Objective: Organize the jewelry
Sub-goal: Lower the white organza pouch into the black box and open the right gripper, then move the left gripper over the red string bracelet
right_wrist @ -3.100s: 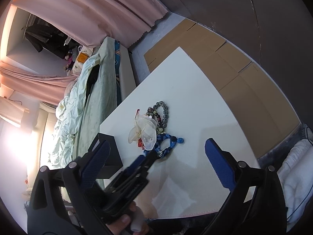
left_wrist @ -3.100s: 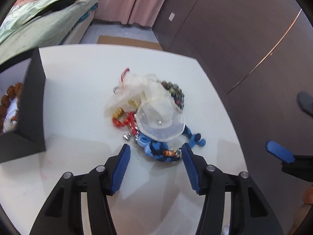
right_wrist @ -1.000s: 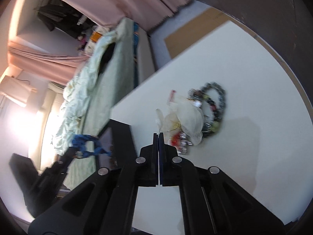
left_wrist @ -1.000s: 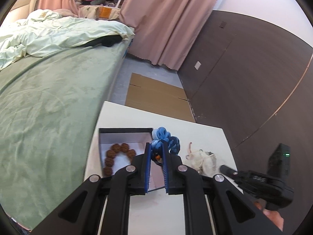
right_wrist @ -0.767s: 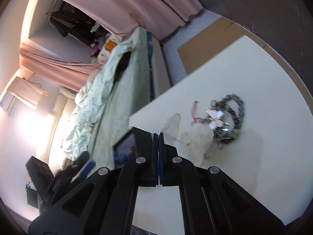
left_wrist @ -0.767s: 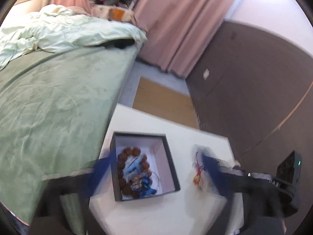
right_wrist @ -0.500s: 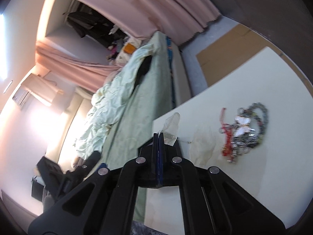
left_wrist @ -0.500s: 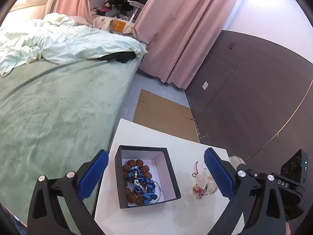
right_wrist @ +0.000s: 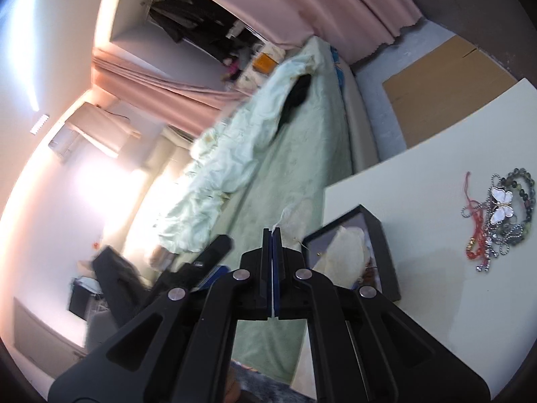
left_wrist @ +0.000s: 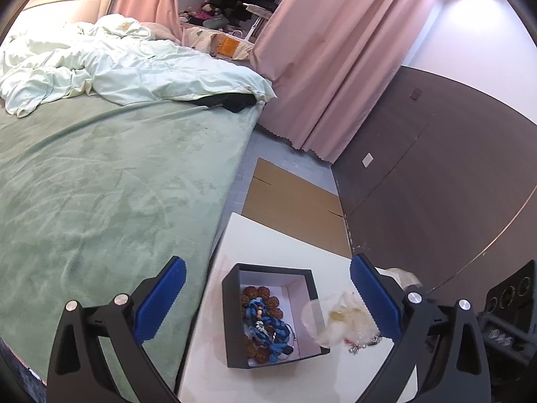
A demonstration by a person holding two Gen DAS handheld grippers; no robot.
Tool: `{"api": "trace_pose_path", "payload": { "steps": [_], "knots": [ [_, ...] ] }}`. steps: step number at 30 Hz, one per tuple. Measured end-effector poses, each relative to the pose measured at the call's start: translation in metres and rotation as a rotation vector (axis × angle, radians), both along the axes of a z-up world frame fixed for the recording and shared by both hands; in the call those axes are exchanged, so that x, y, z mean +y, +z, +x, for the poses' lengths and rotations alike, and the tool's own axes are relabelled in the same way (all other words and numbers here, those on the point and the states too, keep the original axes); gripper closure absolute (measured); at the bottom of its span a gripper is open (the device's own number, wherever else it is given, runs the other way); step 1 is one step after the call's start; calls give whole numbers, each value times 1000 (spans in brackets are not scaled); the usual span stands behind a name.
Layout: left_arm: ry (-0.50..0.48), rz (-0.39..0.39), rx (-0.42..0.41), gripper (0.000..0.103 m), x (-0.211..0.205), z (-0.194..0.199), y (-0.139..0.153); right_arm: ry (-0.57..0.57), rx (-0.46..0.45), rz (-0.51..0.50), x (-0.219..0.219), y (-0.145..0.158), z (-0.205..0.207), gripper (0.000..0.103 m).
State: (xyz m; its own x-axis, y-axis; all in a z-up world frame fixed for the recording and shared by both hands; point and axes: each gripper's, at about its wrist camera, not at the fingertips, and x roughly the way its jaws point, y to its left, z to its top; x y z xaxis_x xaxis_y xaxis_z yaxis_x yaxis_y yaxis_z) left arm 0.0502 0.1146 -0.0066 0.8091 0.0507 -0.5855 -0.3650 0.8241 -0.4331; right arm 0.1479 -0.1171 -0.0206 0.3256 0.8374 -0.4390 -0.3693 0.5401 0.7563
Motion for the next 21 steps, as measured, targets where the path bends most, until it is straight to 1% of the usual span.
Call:
{"api": "trace_pose_path", "payload": {
  "steps": [1, 2, 3, 4, 5, 7, 8, 9, 10, 11, 14, 21],
  "knots": [
    [3, -1, 0, 8, 1, -1, 0, 13, 14, -29, 6, -7, 3, 100],
    [4, -2, 1, 8, 1, -1, 0, 25, 46, -51, 10, -14, 7, 91],
    [3, -4, 3, 8, 1, -1, 0, 28, 96, -62, 10, -24, 11, 72],
    [0, -5, 3, 8, 0, -1, 0, 19, 110, -59, 7, -29, 12, 67],
    [-3, -5, 3, 8, 0, 0, 0, 11, 107, -64, 4, -30, 11, 66],
    [-9, -4, 5, 8, -2, 0, 0, 6, 100, -74, -1, -31, 12, 52],
    [-11, -5, 6, 8, -3, 0, -1, -18, 97, -67, -10, -30, 11, 27],
    [-16, -8, 8, 8, -4, 1, -1, -44, 82, -60, -16, -29, 9, 9],
    [-20, -10, 10, 8, -6, 2, -2, -71, 54, -55, -24, -26, 7, 7],
    [-26, -9, 14, 8, -8, 3, -3, -74, 49, -59, -25, -25, 7, 6],
    [-38, -8, 18, 8, -13, 5, -4, -82, 64, -61, -39, -26, 11, 6],
    [-71, -7, 27, 8, -27, 10, -8, -139, 70, -123, -72, -30, 14, 6]
  ]
}}
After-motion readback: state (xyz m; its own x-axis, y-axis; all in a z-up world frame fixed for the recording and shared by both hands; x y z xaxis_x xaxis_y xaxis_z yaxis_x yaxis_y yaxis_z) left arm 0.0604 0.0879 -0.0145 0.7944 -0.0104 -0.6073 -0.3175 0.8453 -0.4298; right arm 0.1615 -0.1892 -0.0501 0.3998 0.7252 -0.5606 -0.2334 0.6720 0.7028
